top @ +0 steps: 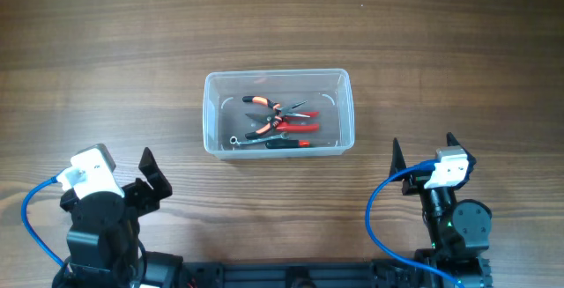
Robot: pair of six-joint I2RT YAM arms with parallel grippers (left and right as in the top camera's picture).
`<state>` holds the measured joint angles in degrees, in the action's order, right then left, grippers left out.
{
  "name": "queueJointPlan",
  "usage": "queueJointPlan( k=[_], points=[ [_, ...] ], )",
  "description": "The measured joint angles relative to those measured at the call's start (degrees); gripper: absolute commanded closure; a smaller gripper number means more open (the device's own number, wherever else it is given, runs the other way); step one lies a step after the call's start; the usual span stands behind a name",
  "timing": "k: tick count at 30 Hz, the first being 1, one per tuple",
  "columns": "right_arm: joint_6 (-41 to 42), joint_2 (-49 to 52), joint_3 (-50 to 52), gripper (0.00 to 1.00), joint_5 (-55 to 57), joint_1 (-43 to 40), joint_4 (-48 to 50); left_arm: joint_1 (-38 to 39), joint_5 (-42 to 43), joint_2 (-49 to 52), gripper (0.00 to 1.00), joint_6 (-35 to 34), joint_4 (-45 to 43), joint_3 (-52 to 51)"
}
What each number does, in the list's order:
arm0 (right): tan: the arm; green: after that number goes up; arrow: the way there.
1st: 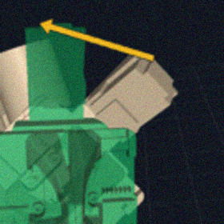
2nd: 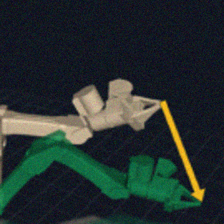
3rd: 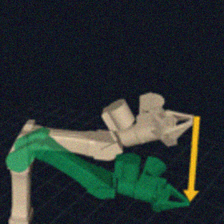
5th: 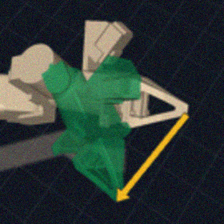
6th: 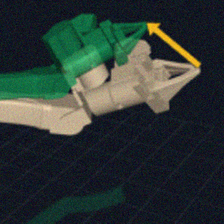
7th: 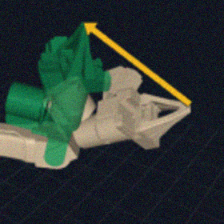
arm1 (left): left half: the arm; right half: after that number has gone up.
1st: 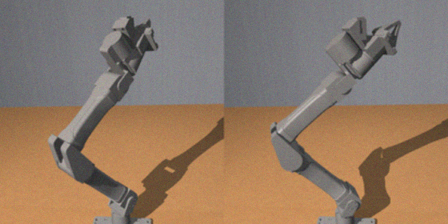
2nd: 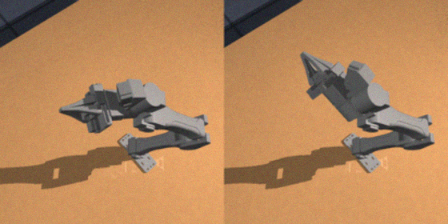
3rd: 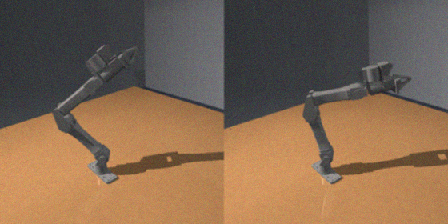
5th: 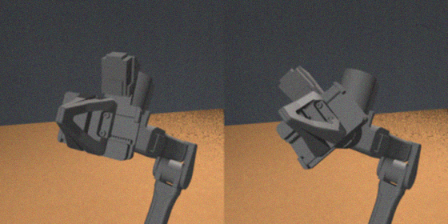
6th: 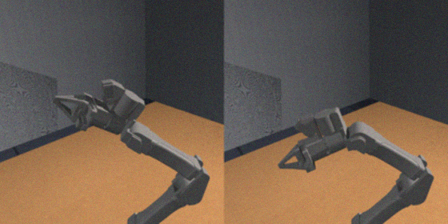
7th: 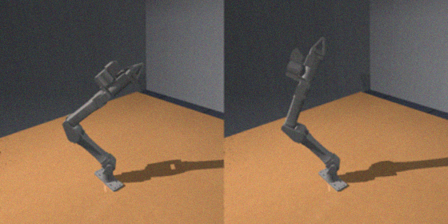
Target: Pack container
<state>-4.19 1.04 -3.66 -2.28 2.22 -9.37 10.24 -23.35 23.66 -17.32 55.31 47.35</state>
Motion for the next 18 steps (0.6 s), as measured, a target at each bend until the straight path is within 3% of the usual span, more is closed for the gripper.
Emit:
queueJointPlan(
  k=[8, 15, 18],
  points=[
    [0.0, 0.0, 0.0, 0.00, 0.0, 0.0, 0.0, -0.8, 1.3, -1.6, 0.00, 0.6, 4.0, -0.1],
    [0.0, 0.0, 0.0, 0.00, 0.0, 0.0, 0.0, -5.1, 10.2, -16.7, 0.00, 2.2, 2.3, -5.0],
    [0.0, 0.0, 0.0, 0.00, 0.0, 0.0, 0.0, -6.0, 12.6, -22.3, 0.00, 2.7, -4.3, -11.8]
  ],
)
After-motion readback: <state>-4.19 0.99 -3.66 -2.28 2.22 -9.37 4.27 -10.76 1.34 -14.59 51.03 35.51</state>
